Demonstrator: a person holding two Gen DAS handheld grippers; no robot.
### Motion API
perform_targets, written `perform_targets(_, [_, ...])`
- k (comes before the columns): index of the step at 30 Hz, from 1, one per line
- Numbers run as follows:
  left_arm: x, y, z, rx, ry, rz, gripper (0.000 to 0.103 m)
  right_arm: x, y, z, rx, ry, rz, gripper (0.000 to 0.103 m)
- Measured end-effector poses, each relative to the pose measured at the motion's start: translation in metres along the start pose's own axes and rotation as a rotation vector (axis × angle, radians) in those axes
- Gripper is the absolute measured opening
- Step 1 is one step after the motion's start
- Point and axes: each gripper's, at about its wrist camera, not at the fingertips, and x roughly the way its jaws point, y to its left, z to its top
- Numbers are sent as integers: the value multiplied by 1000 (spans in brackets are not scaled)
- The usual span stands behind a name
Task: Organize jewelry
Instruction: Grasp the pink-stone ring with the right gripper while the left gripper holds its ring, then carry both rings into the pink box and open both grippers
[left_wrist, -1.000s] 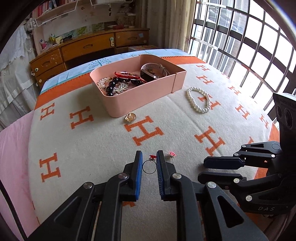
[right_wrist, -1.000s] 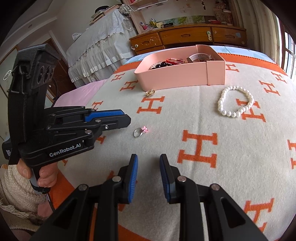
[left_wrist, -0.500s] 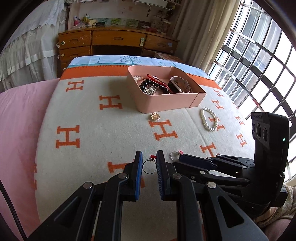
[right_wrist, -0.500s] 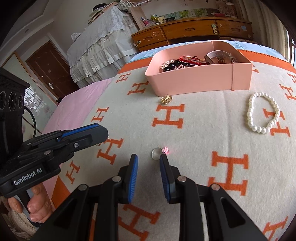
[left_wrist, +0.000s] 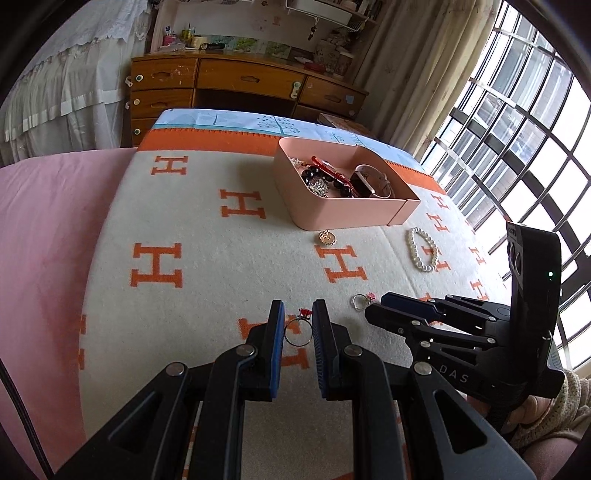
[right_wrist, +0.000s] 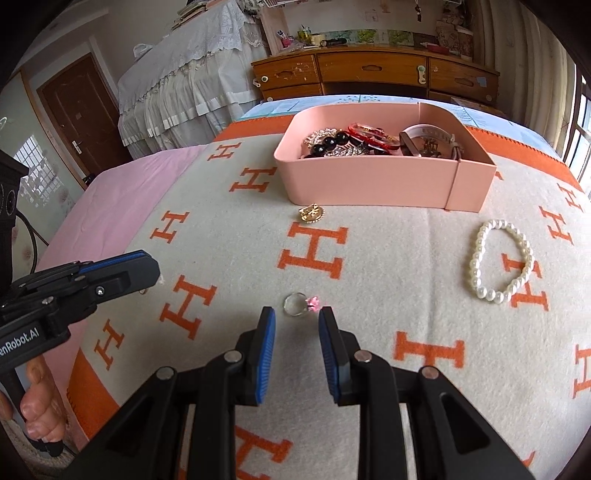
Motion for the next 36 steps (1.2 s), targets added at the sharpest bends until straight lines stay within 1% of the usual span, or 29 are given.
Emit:
perform_targets(2, [1, 2, 0, -7, 7, -5, 13, 2, -3, 3, -47, 21, 7, 25])
perform_targets(4, [4, 4, 0, -12, 12, -8, 13, 3, 0, 5, -128, 41, -5, 25])
perform_targets(6, [6, 4, -1, -15, 16, -8, 13, 4, 3, 5, -232, 57, -11, 25])
perform_targets(8, [7, 5, -1, -20, 21, -11, 13, 7, 8, 5, -349, 52, -22, 25])
perform_targets(9, [9, 5, -1, -23, 23, -11, 13, 7, 9, 5, -397, 43, -14, 25])
perform_targets(11, [10, 5, -1, -29, 28, -9, 13, 9, 8, 9, -443, 44, 16, 25])
perform_targets(15, [12, 5, 0, -35, 31, 0, 13, 14, 9, 16, -486, 46, 67, 25])
perform_targets(19, [12, 8, 2, -47, 32, 2, 13, 13, 8, 17, -488, 43, 80, 25])
perform_targets(24, [16, 3, 5, -42, 37, -2, 13, 10, 9, 10, -509, 30, 102, 24])
perform_targets(25, [17, 1, 5, -40, 38, -2, 13, 10, 9, 9, -511, 26, 104, 21])
perform_targets(26, [17, -1, 6, -39, 39, -4, 13, 9, 9, 8, -512, 24, 107, 13])
perform_targets(27, [17, -3, 6, -37, 40, -9, 13, 8, 9, 8, -509, 26, 113, 9])
perform_targets(29, [15, -6, 8, -29, 38, -12, 13, 7, 9, 5, -510, 28, 122, 9])
perform_targets(32, [12, -12, 12, -23, 33, -15, 13, 3, 10, 0, -516, 15, 104, 9])
perform_targets(36, [4, -23, 27, -12, 25, -16, 13, -12, 4, 6, -454, -13, 117, 9])
